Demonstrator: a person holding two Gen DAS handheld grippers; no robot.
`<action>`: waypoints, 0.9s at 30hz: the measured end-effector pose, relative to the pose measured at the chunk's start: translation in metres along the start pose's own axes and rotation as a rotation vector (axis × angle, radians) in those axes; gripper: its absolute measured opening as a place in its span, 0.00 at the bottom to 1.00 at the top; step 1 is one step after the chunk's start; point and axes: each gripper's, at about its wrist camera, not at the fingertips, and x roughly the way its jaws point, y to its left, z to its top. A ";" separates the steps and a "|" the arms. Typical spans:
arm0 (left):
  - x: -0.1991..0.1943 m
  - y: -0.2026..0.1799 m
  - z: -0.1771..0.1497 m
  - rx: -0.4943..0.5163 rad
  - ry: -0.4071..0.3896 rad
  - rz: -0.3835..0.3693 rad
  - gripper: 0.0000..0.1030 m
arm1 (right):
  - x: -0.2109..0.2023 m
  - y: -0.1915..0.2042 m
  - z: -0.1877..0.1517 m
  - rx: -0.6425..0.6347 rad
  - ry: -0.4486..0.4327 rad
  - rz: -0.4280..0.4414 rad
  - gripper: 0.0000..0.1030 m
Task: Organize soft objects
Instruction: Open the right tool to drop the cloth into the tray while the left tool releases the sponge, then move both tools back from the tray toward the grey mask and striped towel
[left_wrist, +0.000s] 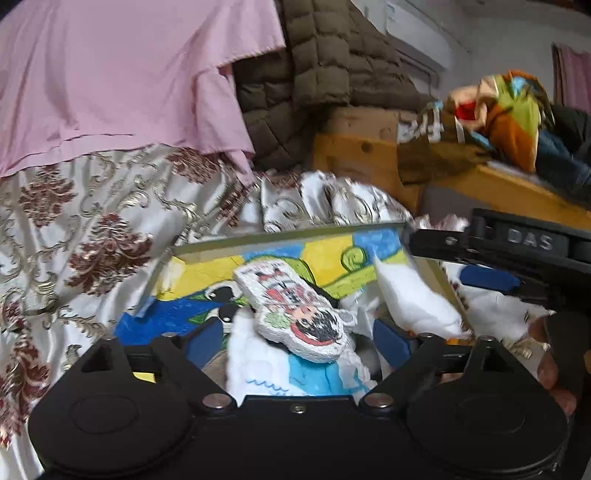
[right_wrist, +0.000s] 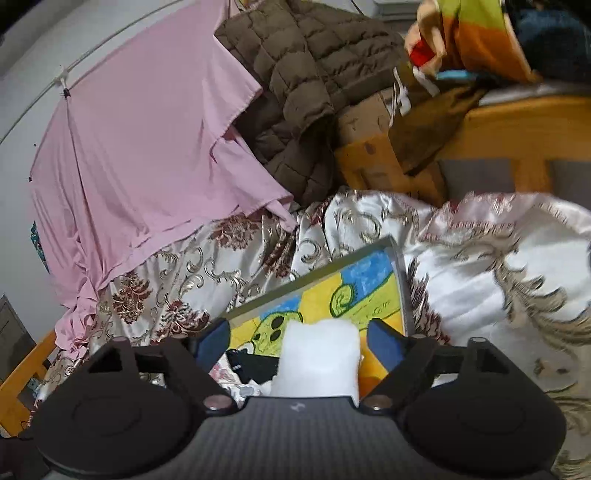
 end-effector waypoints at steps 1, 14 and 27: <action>-0.008 0.002 0.000 -0.019 -0.014 0.001 0.91 | -0.006 0.002 0.001 -0.003 -0.006 0.003 0.88; -0.120 0.020 0.011 -0.135 -0.167 0.049 0.99 | -0.089 0.053 -0.006 -0.084 -0.048 0.037 1.00; -0.225 0.042 -0.025 -0.190 -0.229 0.151 0.99 | -0.147 0.102 -0.059 -0.123 -0.068 0.033 1.00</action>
